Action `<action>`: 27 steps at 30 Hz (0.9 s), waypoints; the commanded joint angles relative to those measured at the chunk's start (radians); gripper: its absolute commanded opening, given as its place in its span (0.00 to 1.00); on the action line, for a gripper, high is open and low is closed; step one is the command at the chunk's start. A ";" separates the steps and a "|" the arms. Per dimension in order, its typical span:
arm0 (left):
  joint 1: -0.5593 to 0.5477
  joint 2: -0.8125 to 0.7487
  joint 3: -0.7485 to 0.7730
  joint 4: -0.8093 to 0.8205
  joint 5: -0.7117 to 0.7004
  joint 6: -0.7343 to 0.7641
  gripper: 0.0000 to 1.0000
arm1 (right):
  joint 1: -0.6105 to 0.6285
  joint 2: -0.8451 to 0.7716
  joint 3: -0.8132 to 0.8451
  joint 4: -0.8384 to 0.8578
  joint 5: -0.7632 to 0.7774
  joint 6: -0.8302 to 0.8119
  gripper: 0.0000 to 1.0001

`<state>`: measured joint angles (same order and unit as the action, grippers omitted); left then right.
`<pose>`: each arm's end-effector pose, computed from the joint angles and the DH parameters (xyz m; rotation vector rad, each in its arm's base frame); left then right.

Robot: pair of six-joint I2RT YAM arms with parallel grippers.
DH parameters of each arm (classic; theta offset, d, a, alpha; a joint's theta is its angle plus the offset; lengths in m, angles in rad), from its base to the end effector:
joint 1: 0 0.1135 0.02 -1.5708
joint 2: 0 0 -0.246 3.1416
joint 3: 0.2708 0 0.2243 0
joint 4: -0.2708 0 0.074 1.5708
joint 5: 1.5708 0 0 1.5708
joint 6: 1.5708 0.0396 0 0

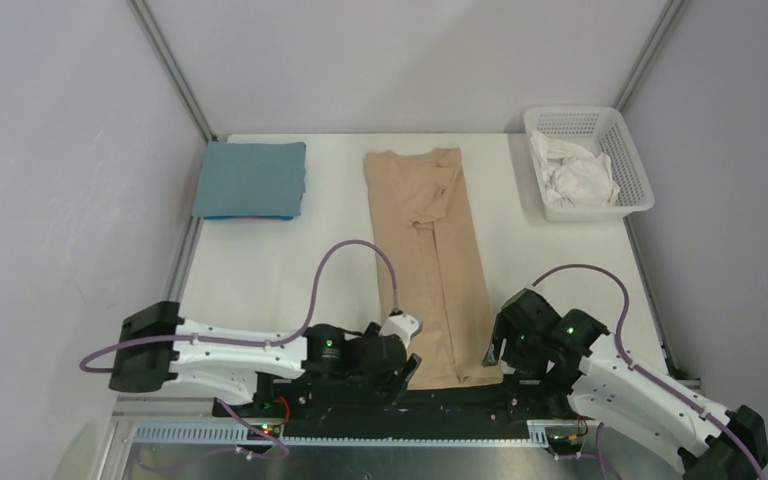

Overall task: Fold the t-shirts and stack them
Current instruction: Grab the bottom of the folded rectangular tshirt with both arms

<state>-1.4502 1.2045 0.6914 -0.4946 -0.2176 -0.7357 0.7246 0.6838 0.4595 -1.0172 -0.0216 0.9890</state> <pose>0.0337 -0.2072 0.1941 0.8456 2.5040 -0.5458 0.0669 0.0604 0.1718 0.3794 2.8924 0.3869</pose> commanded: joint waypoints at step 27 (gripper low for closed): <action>0.024 0.100 0.011 0.114 -0.143 -0.076 0.00 | 0.048 0.041 -0.062 0.295 -0.159 -0.029 0.00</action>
<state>-1.4559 1.3739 0.6842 -0.3988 -0.2710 -0.8116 0.7650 0.7467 0.3462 -0.7597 -0.1699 0.9890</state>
